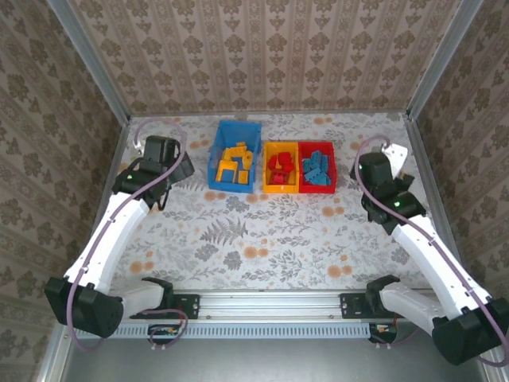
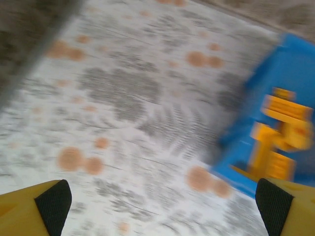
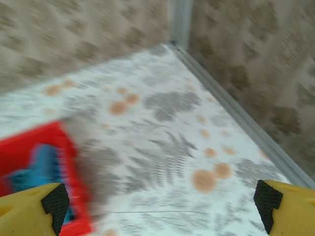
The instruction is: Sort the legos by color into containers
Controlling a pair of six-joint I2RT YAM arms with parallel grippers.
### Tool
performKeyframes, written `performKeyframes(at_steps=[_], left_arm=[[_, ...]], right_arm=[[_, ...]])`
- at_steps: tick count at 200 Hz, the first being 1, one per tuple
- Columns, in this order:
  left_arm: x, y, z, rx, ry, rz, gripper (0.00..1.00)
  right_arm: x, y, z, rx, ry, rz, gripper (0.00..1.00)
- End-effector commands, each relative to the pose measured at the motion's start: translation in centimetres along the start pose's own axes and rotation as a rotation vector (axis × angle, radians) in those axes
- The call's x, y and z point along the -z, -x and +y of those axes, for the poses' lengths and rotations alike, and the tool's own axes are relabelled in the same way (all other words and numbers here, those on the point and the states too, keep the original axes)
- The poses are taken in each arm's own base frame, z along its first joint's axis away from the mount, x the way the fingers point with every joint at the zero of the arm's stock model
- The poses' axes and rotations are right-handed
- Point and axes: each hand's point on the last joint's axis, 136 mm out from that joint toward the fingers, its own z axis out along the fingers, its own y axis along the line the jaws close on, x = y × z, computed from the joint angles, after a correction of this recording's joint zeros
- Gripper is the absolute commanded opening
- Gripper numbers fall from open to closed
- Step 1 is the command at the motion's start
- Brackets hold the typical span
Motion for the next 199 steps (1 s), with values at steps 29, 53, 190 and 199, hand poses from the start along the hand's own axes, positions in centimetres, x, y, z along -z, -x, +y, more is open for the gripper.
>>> performKeyframes(at_steps=[29,53,190,199], left_arm=[[-6.8,-4.3,5.7,-0.444,0.244,-0.045,1.0],[-9.4,-7.6,6.6,-0.368,0.167,-0.034,1.0],[-15.7,-4.3,4.4,-0.273,-0.066,-0.424,1.0],[-15.9,-4.1,4.3,-0.28,-0.068,-0.43,1.0]], right_arm=[[-4.6,-7.0,-1.9,0.15,-0.054,-0.028,1.0],[-6.6,-10.4,-0.8,0.152,0.005,0.029,1.0],[-12.1,-8.4,4.8,0.069,0.306,-0.216,1.0],[-12.3,-8.6,5.2,0.084,0.311,-0.185,1.0]])
